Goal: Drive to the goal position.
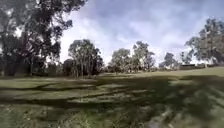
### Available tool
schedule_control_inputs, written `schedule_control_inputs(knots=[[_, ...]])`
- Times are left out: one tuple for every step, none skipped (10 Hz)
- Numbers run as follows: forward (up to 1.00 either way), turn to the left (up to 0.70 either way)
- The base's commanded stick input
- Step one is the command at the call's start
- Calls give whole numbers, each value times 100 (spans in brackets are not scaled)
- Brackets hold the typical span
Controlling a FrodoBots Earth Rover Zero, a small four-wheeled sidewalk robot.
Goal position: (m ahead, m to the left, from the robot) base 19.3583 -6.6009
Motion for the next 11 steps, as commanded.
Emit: schedule_control_inputs(knots=[[70, 0], [70, 0], [70, 0], [70, 0], [70, 0], [70, 0], [70, 0], [70, 0], [70, 0], [70, 0], [70, 0]])
